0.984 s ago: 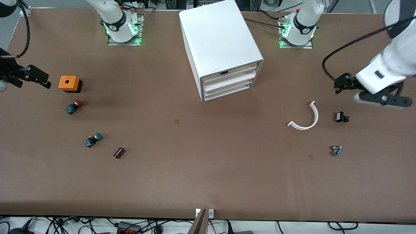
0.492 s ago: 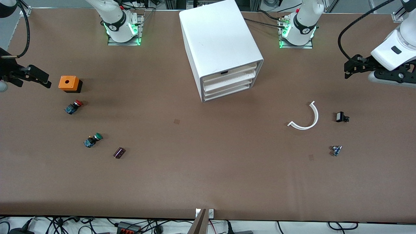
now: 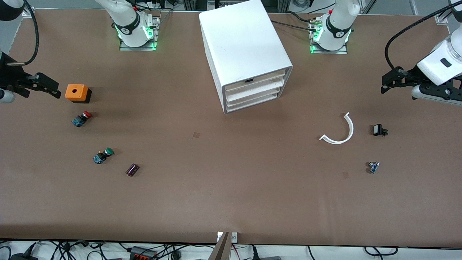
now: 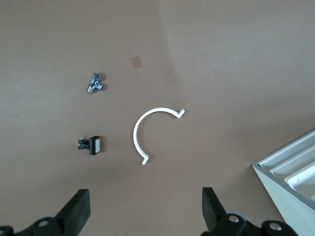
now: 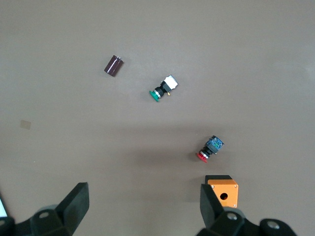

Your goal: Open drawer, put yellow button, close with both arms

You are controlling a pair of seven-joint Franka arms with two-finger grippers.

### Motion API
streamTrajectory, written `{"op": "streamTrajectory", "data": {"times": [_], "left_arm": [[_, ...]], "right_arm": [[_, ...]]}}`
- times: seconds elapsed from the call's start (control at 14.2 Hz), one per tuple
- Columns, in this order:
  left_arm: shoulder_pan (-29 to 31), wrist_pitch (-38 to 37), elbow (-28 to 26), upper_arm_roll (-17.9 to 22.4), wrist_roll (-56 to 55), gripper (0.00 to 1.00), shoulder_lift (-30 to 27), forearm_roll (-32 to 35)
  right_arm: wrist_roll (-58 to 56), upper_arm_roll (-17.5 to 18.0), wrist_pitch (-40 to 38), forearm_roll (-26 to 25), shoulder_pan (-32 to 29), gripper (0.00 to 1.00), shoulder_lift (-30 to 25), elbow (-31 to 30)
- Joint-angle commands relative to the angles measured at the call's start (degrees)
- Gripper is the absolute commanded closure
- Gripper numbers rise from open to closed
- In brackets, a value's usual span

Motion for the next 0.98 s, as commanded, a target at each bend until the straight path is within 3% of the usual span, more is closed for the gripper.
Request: {"op": "streamTrajectory", "data": {"times": [0.0,0.91], "left_arm": [[0.0,-0.7,1.6,-0.1,1.2,0.0,0.6,-0.9],[0.0,-0.9,1.6,-0.2,1.2,0.0,0.5,0.2]], "right_arm": [[-0.8,0.4,-1.0,-0.5,-0.5,0.0,-0.3,0.6],[-1.4,-0.2,-3.1,-0.8,-0.5,0.0,-1.5,-0.2]]}}
